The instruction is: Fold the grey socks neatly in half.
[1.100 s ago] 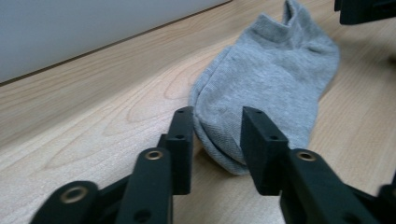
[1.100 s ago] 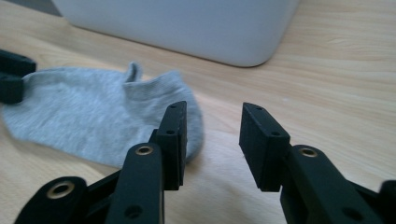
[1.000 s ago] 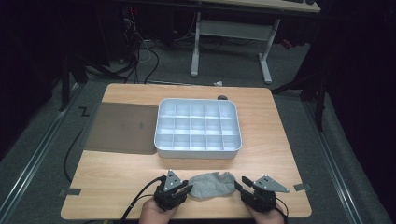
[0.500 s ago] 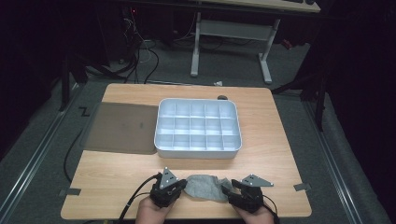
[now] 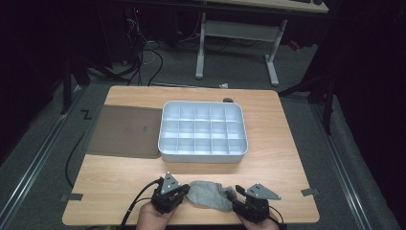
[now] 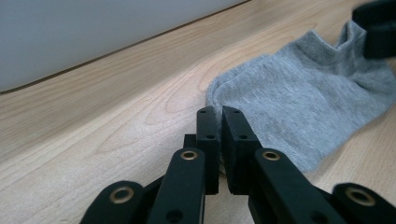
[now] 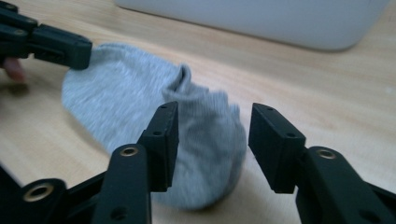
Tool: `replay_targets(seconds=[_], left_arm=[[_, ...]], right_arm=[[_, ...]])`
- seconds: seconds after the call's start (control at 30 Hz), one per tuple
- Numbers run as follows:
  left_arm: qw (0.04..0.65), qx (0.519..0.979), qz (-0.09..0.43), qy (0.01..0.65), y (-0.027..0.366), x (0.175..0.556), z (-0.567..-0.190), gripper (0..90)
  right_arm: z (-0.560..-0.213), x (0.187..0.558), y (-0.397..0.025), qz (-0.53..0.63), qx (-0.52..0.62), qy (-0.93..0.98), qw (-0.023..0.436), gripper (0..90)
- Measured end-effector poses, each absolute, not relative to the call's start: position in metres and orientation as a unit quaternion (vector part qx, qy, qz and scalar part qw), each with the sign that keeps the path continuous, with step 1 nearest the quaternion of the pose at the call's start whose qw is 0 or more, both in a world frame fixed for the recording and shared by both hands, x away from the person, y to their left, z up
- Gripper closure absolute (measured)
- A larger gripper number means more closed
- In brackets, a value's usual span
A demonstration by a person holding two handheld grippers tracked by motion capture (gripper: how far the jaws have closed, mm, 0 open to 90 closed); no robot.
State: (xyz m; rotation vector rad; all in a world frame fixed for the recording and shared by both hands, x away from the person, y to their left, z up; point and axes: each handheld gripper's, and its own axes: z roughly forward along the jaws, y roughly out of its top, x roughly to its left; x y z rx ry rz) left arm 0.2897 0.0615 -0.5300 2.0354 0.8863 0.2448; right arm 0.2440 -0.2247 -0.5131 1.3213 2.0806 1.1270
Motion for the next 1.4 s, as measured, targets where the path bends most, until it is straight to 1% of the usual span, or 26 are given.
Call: replay_targets(seconds=[0.03,0.07,0.1,0.13,0.17,0.2,0.23,0.5,0.53,0.57,0.6,0.7,0.73,0.77,0.8,0.9,1.0,1.07,1.1,1.17,1.27,1.33,1.4], left_arm=[[0.439,0.820,0.099,0.354,0.061,0.289,-0.530,86.4],[0.438,0.821,0.099,0.353,0.060,0.289,-0.530,86.4],[0.439,0.821,0.100,0.352,0.059,0.288,-0.530,86.4],[0.438,0.821,0.100,0.352,0.059,0.288,-0.530,86.4],[0.438,0.821,0.101,0.352,0.060,0.288,-0.530,86.5],[0.436,0.822,0.100,0.352,0.060,0.288,-0.530,86.6],[0.436,0.822,0.099,0.351,0.060,0.288,-0.531,86.6],[0.434,0.827,0.093,0.345,0.057,0.287,-0.531,86.9],[0.435,0.827,0.092,0.345,0.057,0.287,-0.531,86.9],[0.435,0.826,0.091,0.346,0.057,0.287,-0.531,86.9],[0.435,0.826,0.091,0.346,0.057,0.286,-0.531,86.9],[0.436,0.825,0.092,0.348,0.058,0.286,-0.530,86.8],[0.436,0.825,0.091,0.348,0.058,0.286,-0.530,86.9],[0.436,0.825,0.092,0.348,0.058,0.286,-0.530,86.8],[0.435,0.824,0.093,0.349,0.059,0.287,-0.530,86.8],[0.434,0.825,0.094,0.350,0.060,0.286,-0.530,86.8],[0.433,0.826,0.097,0.349,0.060,0.286,-0.530,86.9],[0.433,0.824,0.096,0.351,0.061,0.287,-0.530,86.9],[0.433,0.825,0.093,0.351,0.062,0.287,-0.530,86.9],[0.435,0.823,0.091,0.354,0.062,0.288,-0.530,86.9],[0.435,0.822,0.093,0.355,0.063,0.288,-0.530,87.0],[0.434,0.822,0.094,0.355,0.064,0.288,-0.530,87.1],[0.436,0.821,0.093,0.357,0.066,0.289,-0.529,87.1]], right_arm=[[-0.511,0.245,-0.222,0.408,0.472,0.748,0.227,60.1],[-0.511,0.245,-0.222,0.408,0.472,0.748,0.227,60.1],[-0.511,0.248,-0.221,0.405,0.469,0.750,0.231,65.1],[-0.512,0.251,-0.219,0.393,0.470,0.758,0.222,70.8],[-0.516,0.254,-0.218,0.380,0.474,0.766,0.211,79.9],[-0.520,0.256,-0.218,0.370,0.473,0.771,0.211,85.3],[-0.523,0.257,-0.220,0.368,0.476,0.771,0.210,86.6],[-0.530,0.263,-0.232,0.358,0.504,0.753,0.224,87.2],[-0.530,0.263,-0.232,0.360,0.504,0.752,0.224,84.9],[-0.529,0.263,-0.232,0.363,0.504,0.750,0.229,77.3],[-0.526,0.261,-0.234,0.368,0.504,0.746,0.232,72.2],[-0.514,0.251,-0.241,0.390,0.511,0.731,0.230,65.8],[-0.512,0.247,-0.243,0.396,0.514,0.727,0.223,64.0],[-0.512,0.243,-0.245,0.399,0.523,0.724,0.209,60.2],[-0.513,0.241,-0.245,0.400,0.526,0.723,0.201,58.3],[-0.517,0.236,-0.243,0.397,0.531,0.726,0.183,56.7],[-0.524,0.235,-0.239,0.390,0.541,0.729,0.155,54.1],[-0.529,0.234,-0.235,0.377,0.545,0.734,0.152,52.1],[-0.529,0.233,-0.234,0.376,0.544,0.733,0.159,53.3],[-0.528,0.232,-0.231,0.364,0.541,0.740,0.165,59.5],[-0.529,0.230,-0.226,0.363,0.528,0.749,0.169,72.2],[-0.530,0.231,-0.226,0.370,0.525,0.750,0.158,80.6],[-0.531,0.233,-0.227,0.378,0.528,0.746,0.149,83.4]])
